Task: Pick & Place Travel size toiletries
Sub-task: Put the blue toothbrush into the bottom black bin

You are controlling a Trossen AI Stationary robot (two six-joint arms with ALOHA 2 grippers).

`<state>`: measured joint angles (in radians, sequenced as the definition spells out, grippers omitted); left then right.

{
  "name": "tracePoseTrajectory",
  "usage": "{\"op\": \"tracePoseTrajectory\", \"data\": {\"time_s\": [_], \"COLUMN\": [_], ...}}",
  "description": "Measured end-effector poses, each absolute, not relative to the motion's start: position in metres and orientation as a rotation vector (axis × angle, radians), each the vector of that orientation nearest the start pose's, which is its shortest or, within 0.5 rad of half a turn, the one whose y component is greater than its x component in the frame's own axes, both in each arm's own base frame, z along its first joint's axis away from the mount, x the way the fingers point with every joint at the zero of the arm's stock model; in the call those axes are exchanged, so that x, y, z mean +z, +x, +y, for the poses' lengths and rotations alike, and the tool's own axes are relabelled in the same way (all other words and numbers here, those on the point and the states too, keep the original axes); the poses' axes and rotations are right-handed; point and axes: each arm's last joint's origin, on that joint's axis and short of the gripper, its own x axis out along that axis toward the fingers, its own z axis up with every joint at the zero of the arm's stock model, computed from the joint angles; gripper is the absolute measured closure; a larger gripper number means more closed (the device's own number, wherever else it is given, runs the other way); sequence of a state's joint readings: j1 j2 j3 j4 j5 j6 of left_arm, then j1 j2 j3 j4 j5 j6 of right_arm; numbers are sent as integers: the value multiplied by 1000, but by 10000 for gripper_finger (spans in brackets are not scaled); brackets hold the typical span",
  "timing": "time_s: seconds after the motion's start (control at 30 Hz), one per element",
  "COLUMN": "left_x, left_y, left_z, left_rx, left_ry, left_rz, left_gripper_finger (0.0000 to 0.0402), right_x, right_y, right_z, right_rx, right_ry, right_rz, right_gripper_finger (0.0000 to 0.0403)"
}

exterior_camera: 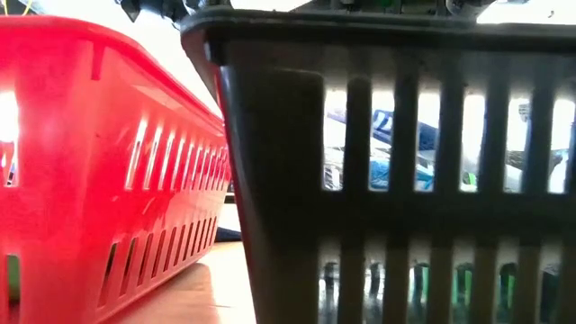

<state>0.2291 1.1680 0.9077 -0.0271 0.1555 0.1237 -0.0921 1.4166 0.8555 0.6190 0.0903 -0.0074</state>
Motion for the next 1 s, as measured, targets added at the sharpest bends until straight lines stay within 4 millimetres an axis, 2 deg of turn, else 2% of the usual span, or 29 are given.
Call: {"op": "tracePoseTrajectory", "data": {"time_s": [0.23,0.37,0.7,1.0], "left_x": [342,346,337,336], "left_y": [223,211,208,207], "left_z": [49,46,45,45], "left_rx": [91,97,107,109], "left_ry": [67,39,-32,-42], "left_rz": [338,349,445,451], "left_gripper_finger": [218,218,218,218], "right_x": [299,302,300,319], "right_y": [296,286,282,281], "right_z": [-30,-27,0,27], "right_rx": [-193,-129,28,22], "right_ry": [36,108,224,237], "right_rz": [30,93,232,420], "right_gripper_finger": [384,384,384,384]}}
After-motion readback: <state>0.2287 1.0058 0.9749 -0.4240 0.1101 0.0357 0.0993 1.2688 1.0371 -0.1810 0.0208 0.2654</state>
